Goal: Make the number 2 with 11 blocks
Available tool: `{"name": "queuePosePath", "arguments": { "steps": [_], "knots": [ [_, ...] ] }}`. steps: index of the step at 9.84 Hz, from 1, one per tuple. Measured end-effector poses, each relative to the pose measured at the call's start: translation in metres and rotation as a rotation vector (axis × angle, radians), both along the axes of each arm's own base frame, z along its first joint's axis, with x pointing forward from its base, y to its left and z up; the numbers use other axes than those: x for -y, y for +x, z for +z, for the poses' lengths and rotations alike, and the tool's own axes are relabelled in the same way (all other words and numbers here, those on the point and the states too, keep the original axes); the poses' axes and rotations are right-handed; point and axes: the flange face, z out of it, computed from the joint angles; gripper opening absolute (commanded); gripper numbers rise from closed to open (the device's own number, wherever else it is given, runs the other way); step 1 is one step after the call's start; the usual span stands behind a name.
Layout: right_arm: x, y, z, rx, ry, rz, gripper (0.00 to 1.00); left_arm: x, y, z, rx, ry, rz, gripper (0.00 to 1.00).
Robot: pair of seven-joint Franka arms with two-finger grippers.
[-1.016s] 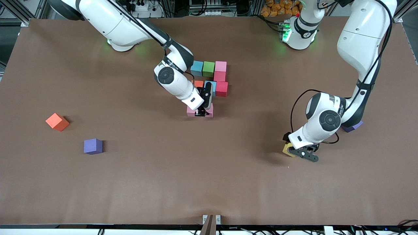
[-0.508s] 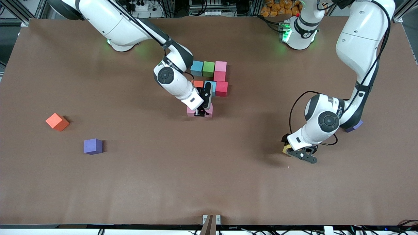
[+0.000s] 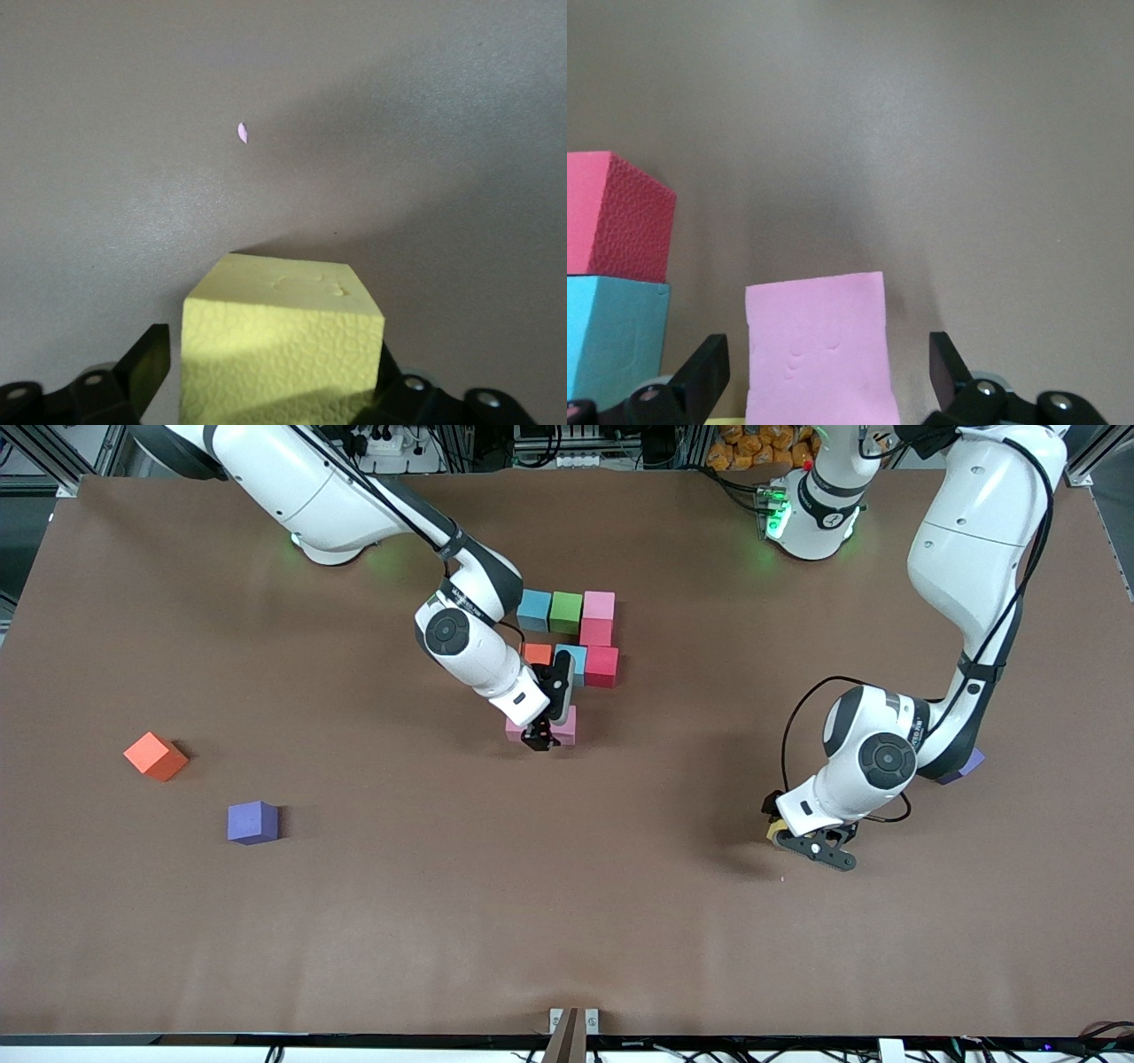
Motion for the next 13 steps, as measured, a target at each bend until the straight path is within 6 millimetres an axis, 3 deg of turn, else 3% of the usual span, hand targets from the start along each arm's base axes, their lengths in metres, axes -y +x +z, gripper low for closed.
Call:
{"name": "queuePosePath", "arguments": {
  "steps": [2, 6, 8, 9, 11, 13],
  "knots": [
    [0.003, 0.003, 0.004, 0.005, 0.001, -0.009, 1.00, 0.000, 0.001, 0.001, 0.003, -0.001, 0.000, 0.03],
    [0.006, 0.003, 0.035, -0.065, -0.048, -0.059, 1.00, 0.001, 0.007, 0.008, 0.022, -0.005, 0.002, 0.01],
    [0.019, 0.014, 0.075, -0.174, -0.083, -0.111, 1.00, 0.003, 0.008, 0.020, 0.031, -0.006, 0.005, 0.01],
    [0.043, 0.031, 0.106, -0.220, -0.117, -0.144, 1.00, 0.007, 0.006, 0.029, 0.017, 0.000, 0.022, 0.02],
    [0.122, 0.077, 0.157, -0.252, -0.151, -0.256, 1.00, 0.028, -0.006, 0.047, -0.022, 0.002, 0.122, 0.02],
    [0.197, 0.106, 0.178, -0.256, -0.170, -0.376, 1.00, 0.061, -0.028, 0.056, -0.044, -0.016, 0.311, 0.02]
  ]
}}
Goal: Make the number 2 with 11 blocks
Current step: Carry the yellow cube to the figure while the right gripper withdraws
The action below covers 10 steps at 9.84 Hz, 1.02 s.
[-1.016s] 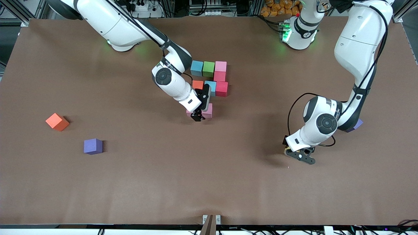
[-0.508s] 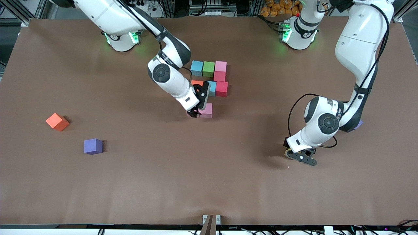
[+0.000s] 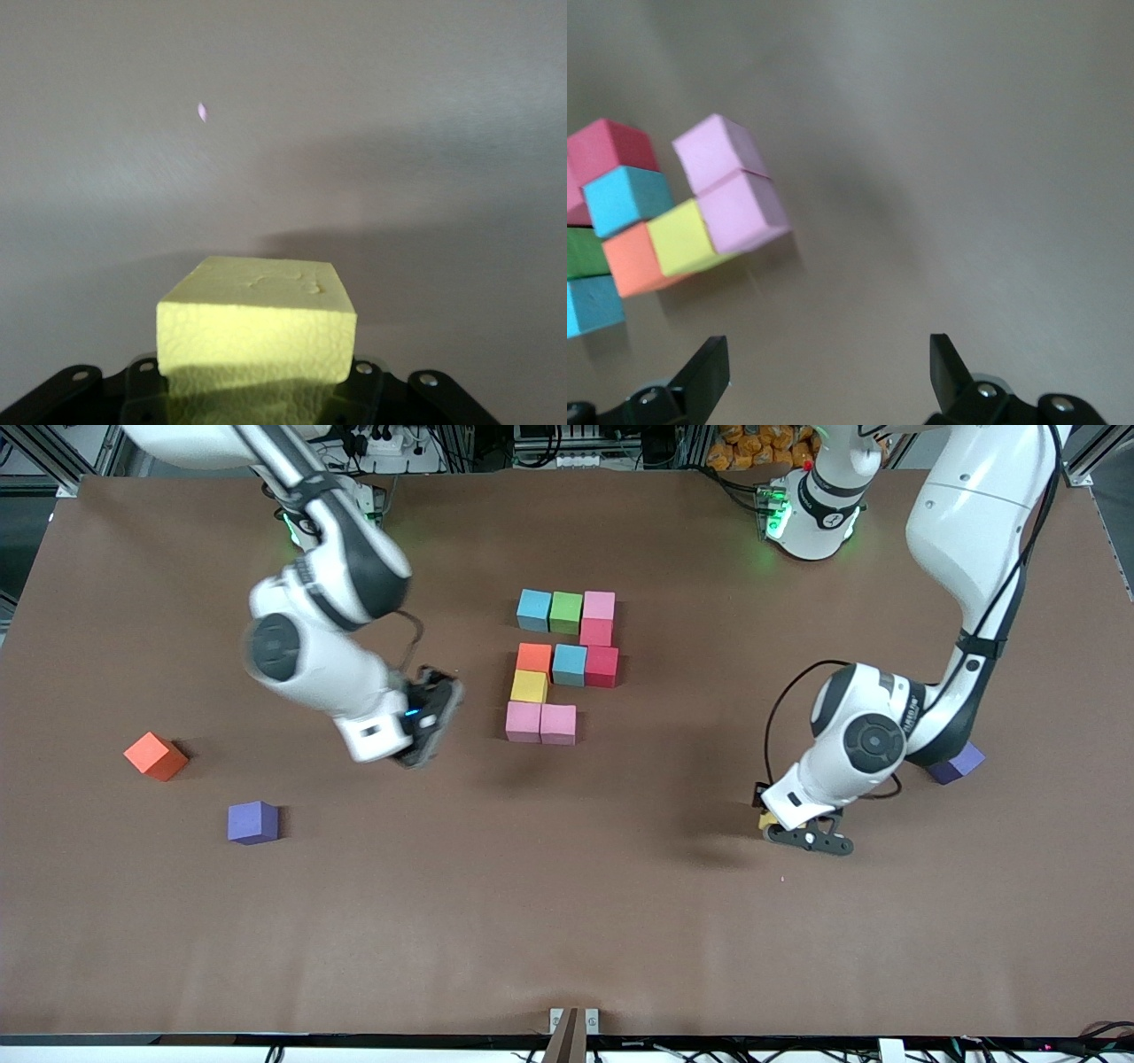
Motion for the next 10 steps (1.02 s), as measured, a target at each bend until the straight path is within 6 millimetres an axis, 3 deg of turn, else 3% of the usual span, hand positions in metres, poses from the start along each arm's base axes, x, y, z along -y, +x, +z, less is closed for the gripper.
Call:
{"name": "queuePosePath", "arguments": {
  "steps": [2, 3, 5, 6, 7, 8, 10],
  "knots": [
    [0.076, 0.018, 0.012, -0.010, -0.051, -0.124, 1.00, 0.048, -0.030, 0.003, -0.055, -0.003, 0.245, 0.01],
    [0.123, 0.024, 0.018, -0.029, -0.079, -0.213, 1.00, 0.076, -0.044, 0.005, -0.067, -0.008, 0.378, 0.01],
    [0.209, 0.019, 0.037, -0.097, -0.136, -0.417, 1.00, 0.127, -0.069, 0.012, -0.069, -0.014, 0.661, 0.01],
    [0.240, 0.009, 0.054, -0.137, -0.155, -0.532, 1.00, 0.147, -0.079, 0.013, -0.068, -0.013, 0.781, 0.01],
    [0.256, -0.004, 0.076, -0.178, -0.169, -0.638, 1.00, 0.159, -0.085, 0.012, -0.069, -0.011, 0.878, 0.01],
    [0.260, -0.016, 0.101, -0.205, -0.196, -0.703, 1.00, 0.166, -0.089, 0.010, -0.072, -0.008, 0.978, 0.02],
    [0.260, -0.032, 0.174, -0.215, -0.288, -0.787, 1.00, 0.189, -0.099, 0.002, -0.083, 0.002, 1.184, 0.02]
  ]
}}
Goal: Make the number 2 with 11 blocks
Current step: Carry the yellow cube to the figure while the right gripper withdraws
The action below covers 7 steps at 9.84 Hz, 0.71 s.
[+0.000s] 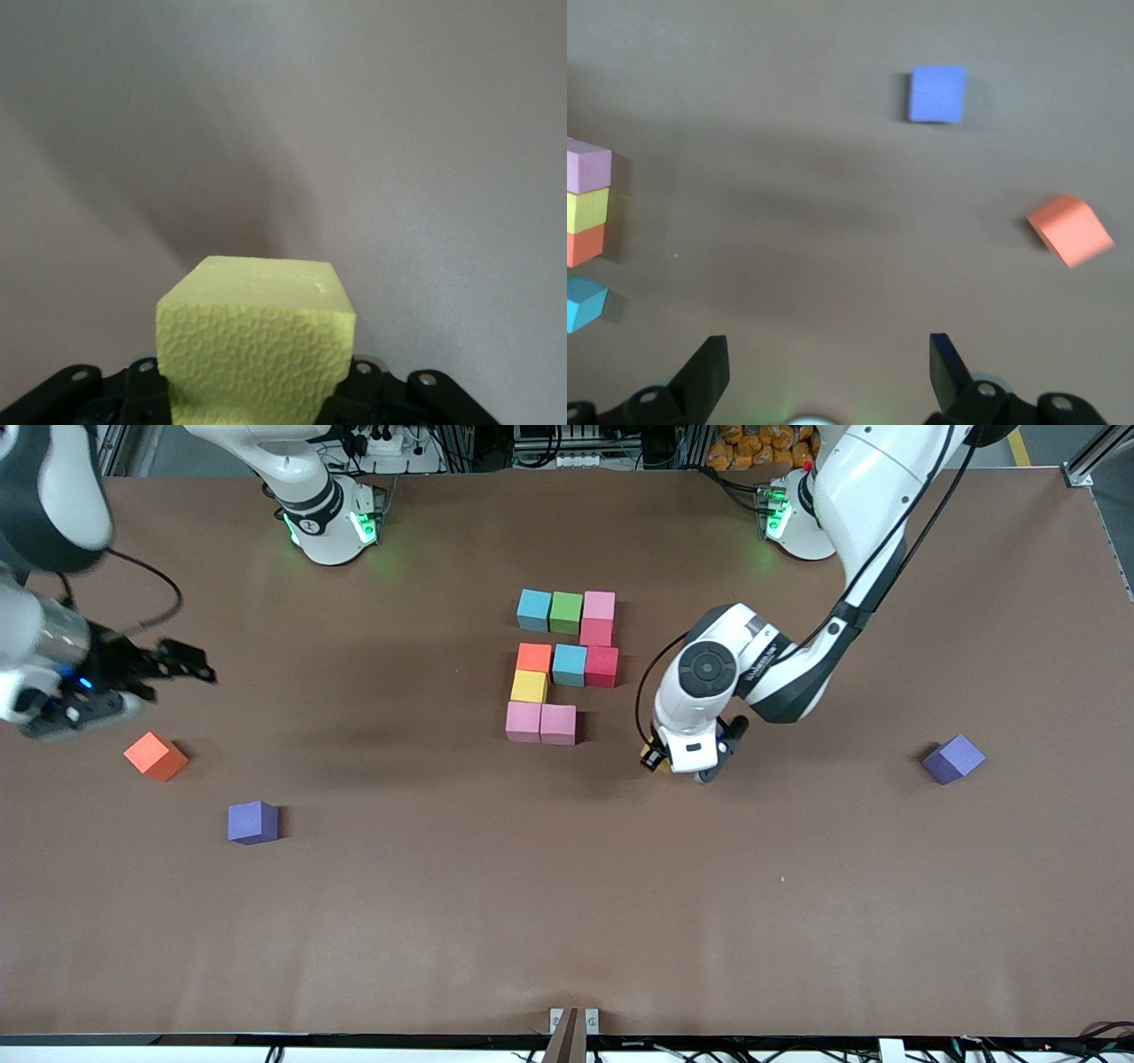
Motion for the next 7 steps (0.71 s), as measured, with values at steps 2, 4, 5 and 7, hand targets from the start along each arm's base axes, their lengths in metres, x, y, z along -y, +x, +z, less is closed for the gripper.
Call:
{"name": "queuePosePath", "arguments": {
  "steps": [2, 4, 5, 7],
  "knots": [
    [-0.008, -0.010, 0.060, 0.000, -0.081, -0.057, 1.00, 0.025, -0.009, -0.007, -0.005, 0.008, 0.122, 0.02],
    [-0.010, -0.009, 0.084, 0.039, -0.095, -0.070, 1.00, 0.038, -0.008, -0.009, -0.003, 0.003, 0.192, 0.01],
    [-0.009, -0.012, 0.094, 0.030, -0.100, -0.071, 1.00, 0.043, -0.008, -0.013, -0.005, 0.004, 0.216, 0.01],
    [-0.009, -0.015, 0.102, 0.025, -0.103, -0.072, 1.00, 0.051, -0.014, -0.028, -0.002, 0.035, 0.242, 0.01]
  ]
}}
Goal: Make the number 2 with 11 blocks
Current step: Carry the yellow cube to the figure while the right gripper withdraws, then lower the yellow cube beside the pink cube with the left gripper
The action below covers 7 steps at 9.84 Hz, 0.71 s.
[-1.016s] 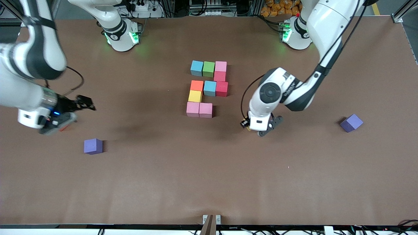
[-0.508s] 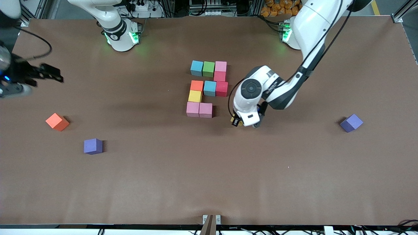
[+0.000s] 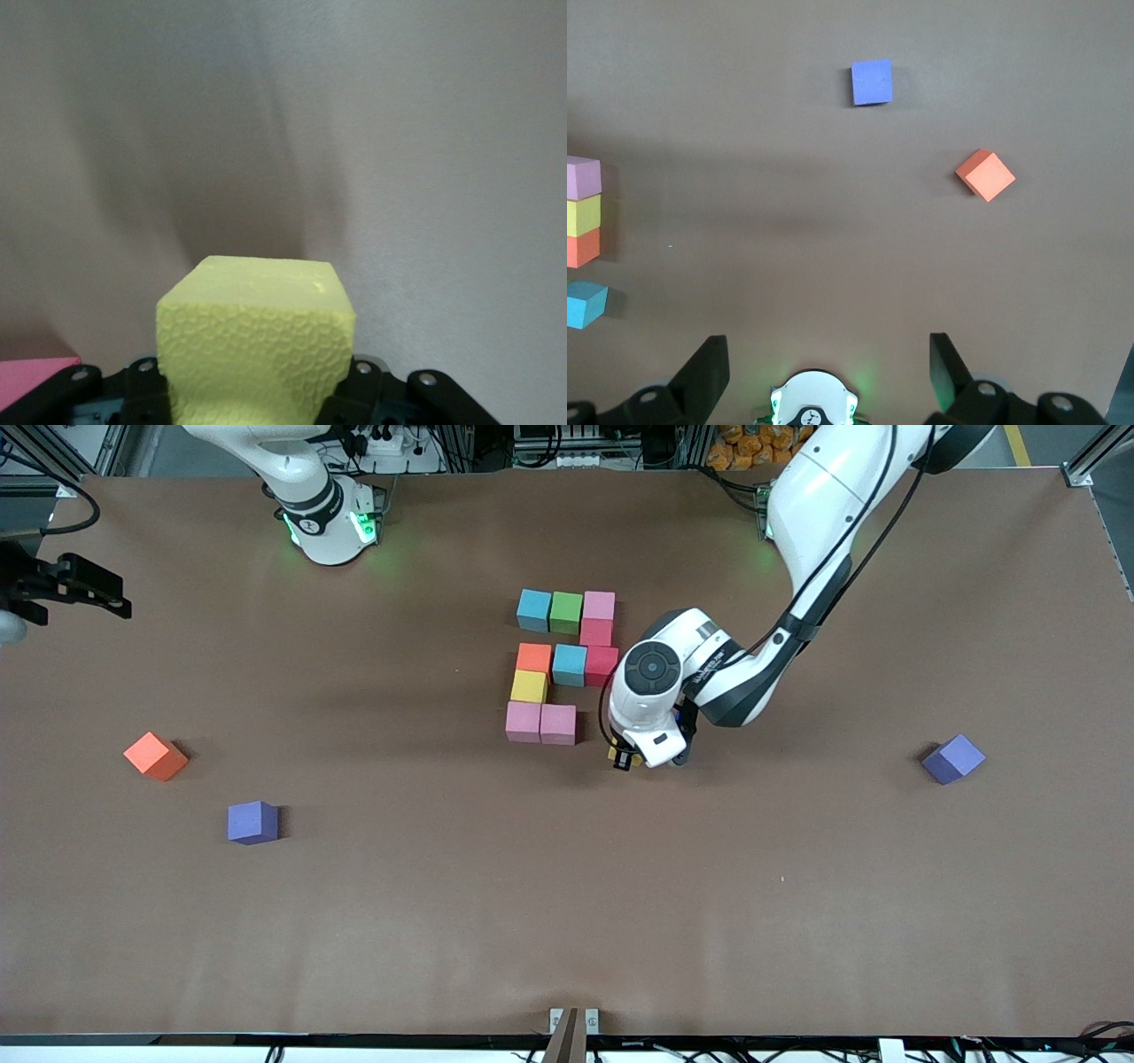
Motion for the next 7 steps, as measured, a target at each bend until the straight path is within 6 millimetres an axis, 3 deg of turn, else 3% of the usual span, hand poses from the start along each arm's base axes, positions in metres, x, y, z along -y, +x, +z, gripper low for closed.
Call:
{"name": "queuePosePath", "arguments": {
  "steps": [3, 7],
  "knots": [
    [0.007, 0.000, 0.012, 0.027, -0.005, -0.015, 1.00, 0.026, -0.014, -0.013, 0.029, 0.044, 0.051, 0.01],
    [0.009, 0.001, 0.018, 0.042, -0.009, -0.021, 1.00, 0.035, -0.022, -0.017, 0.032, 0.054, 0.155, 0.01]
  ]
}}
